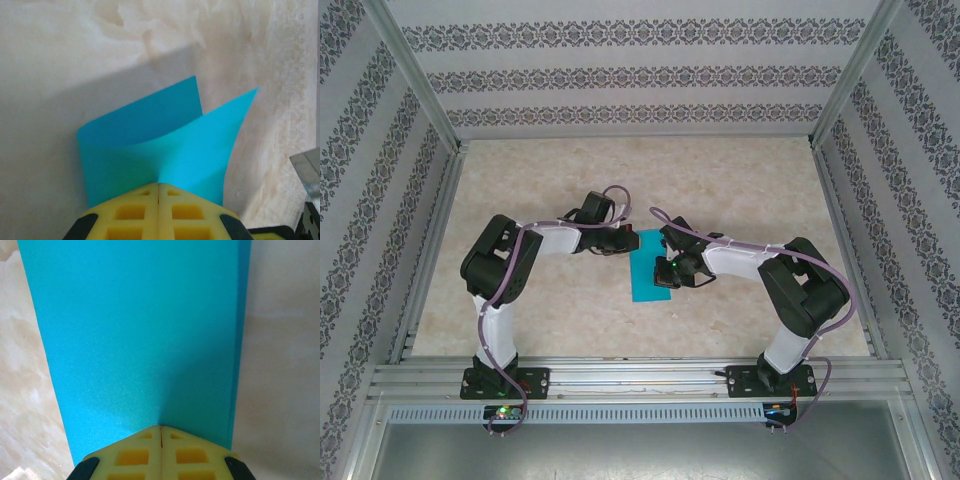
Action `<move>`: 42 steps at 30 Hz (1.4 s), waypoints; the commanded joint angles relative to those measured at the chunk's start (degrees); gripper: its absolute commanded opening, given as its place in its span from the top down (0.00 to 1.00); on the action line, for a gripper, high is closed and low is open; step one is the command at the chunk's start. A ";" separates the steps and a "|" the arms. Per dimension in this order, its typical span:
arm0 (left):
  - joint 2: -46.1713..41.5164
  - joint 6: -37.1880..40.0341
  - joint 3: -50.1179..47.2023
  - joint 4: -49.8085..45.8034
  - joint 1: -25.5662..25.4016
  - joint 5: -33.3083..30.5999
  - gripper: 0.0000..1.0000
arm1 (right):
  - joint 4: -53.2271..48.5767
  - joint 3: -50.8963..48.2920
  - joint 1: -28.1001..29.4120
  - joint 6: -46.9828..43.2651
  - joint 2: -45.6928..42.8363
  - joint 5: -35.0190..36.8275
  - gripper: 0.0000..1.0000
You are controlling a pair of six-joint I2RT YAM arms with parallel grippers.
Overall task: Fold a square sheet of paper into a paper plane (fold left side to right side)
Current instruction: First fold the square sheet of paper in half at the center of the table.
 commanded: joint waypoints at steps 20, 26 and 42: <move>5.21 0.31 2.07 2.07 3.76 -5.73 0.96 | -8.95 -2.93 0.18 0.07 3.13 3.21 1.00; 7.22 0.60 6.02 0.87 6.10 -5.63 0.96 | -8.72 -3.24 0.22 0.24 3.08 3.23 1.00; -1.13 1.99 4.91 -1.36 7.64 -4.99 0.97 | -6.67 -3.54 0.22 1.76 1.32 2.29 1.00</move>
